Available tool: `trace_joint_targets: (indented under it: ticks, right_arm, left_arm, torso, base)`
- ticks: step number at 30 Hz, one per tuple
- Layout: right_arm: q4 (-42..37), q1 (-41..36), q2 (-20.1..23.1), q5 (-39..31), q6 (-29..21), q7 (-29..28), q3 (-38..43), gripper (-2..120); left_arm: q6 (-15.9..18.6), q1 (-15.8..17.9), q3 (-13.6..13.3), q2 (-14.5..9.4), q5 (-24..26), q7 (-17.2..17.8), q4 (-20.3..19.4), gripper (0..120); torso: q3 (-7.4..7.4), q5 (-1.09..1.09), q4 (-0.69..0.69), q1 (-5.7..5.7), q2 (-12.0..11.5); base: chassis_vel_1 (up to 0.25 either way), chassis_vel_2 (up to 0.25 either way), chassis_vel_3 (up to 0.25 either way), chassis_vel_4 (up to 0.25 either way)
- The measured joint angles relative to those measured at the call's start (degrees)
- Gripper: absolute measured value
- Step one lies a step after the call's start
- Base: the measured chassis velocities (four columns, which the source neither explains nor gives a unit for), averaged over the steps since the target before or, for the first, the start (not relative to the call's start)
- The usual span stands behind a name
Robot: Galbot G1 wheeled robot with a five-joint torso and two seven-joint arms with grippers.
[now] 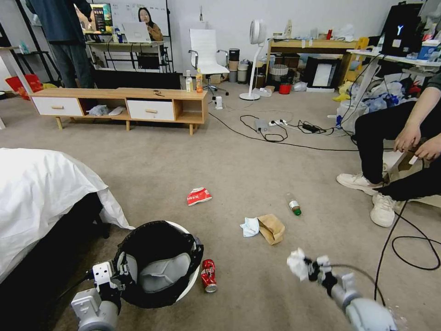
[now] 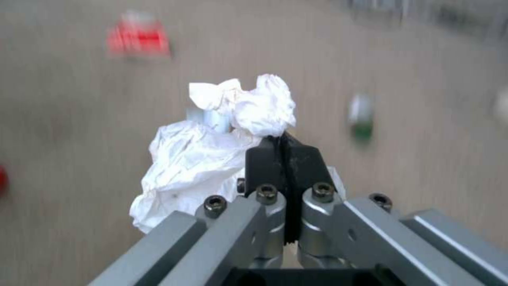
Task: Pick up the trash bin and place the garbage on the floor into it.
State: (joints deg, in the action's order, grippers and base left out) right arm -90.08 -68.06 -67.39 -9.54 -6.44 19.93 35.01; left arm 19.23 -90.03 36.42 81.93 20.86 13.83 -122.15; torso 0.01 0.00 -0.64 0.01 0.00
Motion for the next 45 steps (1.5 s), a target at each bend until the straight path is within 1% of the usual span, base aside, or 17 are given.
trace_joint_targets:
  ticks: [3,5,6,7,9,12,13,14,18,20,22,23,26,28,31,38,45]
  right_arm:
    - [-2.32,0.65,0.49,-0.65,1.75,0.21,-0.23,0]
    - [-6.09,2.3,1.32,-2.59,5.99,1.26,-1.46,0]
    - [-6.09,2.3,1.32,-2.59,5.99,1.26,-1.46,0]
    - [-8.48,3.81,1.9,-4.73,9.08,2.4,-2.64,0]
    - [-11.83,6.01,3.42,-8.89,10.77,4.2,-5.05,0]
    - [-13.87,7.78,4.83,-12.09,11.16,4.72,-7.13,0]
    - [-16.44,10.65,6.72,-16.35,10.69,5.21,-10.56,0]
    - [-17.41,12.55,7.79,-18.32,10.18,5.51,-12.92,0]
    - [-18.69,16.96,9.89,-22.01,9.2,5.56,-17.88,0]
    - [-19.07,22.01,11.3,-25.34,8.54,5.57,-23.72,0]
    - [-19.11,24.47,11.41,-26.51,8.51,5.57,-26.26,0]
    - [-19.1,26.85,11.2,-27.9,8.41,5.54,-29.35,0]
    - [-18.98,28.84,10.57,-29.35,7.96,5.34,-32.28,0]
    - [-18.39,31.76,8.64,-31.44,7.06,4.51,-38.27,0]
    - [-17.52,33.0,7.3,-31.48,6.9,4.32,-42.02,0]
    - [-15.89,33.08,4.7,-30.53,5.12,2.86,-50.01,0]
    - [-14.32,31.42,4.43,-29.26,3.13,1.95,-52.46,0]
  left_arm:
    - [0.04,0.0,-0.02,0.0,0.0,0.02,0.0,6]
    - [0.07,-0.03,0.01,-0.02,0.0,0.03,-0.01,6]
    - [0.07,-0.03,0.01,-0.02,0.0,0.03,-0.01,6]
    - [0.09,-0.1,0.14,-0.03,0.0,0.04,-0.1,6]
    - [0.09,-0.15,0.33,-0.1,0.0,0.04,-0.18,6]
    - [0.12,-0.13,0.41,-0.12,0.0,0.05,-0.19,6]
    - [0.23,0.05,0.47,-0.14,0.0,0.08,-0.22,6]
    - [0.32,0.2,0.5,-0.12,0.0,0.09,-0.27,6]
    - [0.44,0.3,0.44,-0.07,-0.02,0.18,-0.34,6]
    - [0.52,0.3,0.02,0.02,-0.18,0.21,-0.35,6]
    - [0.51,0.3,-0.18,0.17,-0.46,0.22,-0.3,6]
    - [0.49,0.24,-0.44,0.51,-0.68,0.24,-0.18,6]
    - [0.49,0.23,-0.61,0.79,-0.83,0.23,-0.14,6]
    - [0.49,0.43,-0.73,1.08,-1.04,0.27,-0.09,6]
    - [0.55,0.61,-0.69,1.12,-1.08,0.38,-0.09,6]
    - [0.69,0.78,-0.79,1.1,-1.1,0.48,0.09,6]
    - [0.71,0.91,-0.78,1.15,-1.08,0.48,0.22,6]
  torso:
    - [0.0,-0.02,0.01,0.0,0.0]
    - [0.0,0.0,0.01,0.0,0.0]
    - [0.0,0.0,0.01,0.0,0.0]
    - [0.0,0.01,0.01,0.0,0.0]
    - [0.0,0.0,0.01,0.0,0.0]
    - [0.0,0.0,0.02,0.0,0.0]
    - [0.0,-0.03,0.02,0.0,0.0]
    - [0.0,0.01,0.01,0.0,0.0]
    - [0.0,-0.02,0.03,0.0,0.0]
    - [0.0,0.03,0.01,0.0,0.0]
    - [0.0,-0.03,0.0,0.0,0.0]
    - [0.0,-0.01,0.02,0.0,0.0]
    - [0.0,0.0,0.01,0.0,0.0]
    - [0.0,0.0,0.02,0.0,0.0]
    - [0.0,-0.02,0.02,0.0,0.0]
    - [0.0,-0.01,0.01,0.0,0.0]
    - [0.0,0.0,0.01,0.0,0.0]
  base:
    - [0.0,0.0,0.0,0.0]
    - [0.0,0.0,0.0,0.0]
    - [0.0,0.0,0.0,0.0]
    - [0.0,0.0,0.0,0.0]
    - [0.0,0.0,0.0,0.0]
    - [0.0,0.0,0.0,0.0]
    - [0.0,0.0,0.0,0.0]
    - [0.0,0.0,0.0,0.0]
    - [0.0,0.0,0.0,0.0]
    - [0.0,0.0,0.0,0.0]
    - [0.0,0.0,0.0,0.0]
    - [0.0,0.0,0.0,0.0]
    - [0.0,0.0,0.0,0.0]
    - [0.0,0.0,0.0,0.0]
    - [0.0,0.0,0.0,0.0]
    - [0.0,0.0,0.0,0.0]
    - [0.0,0.0,0.0,0.0]
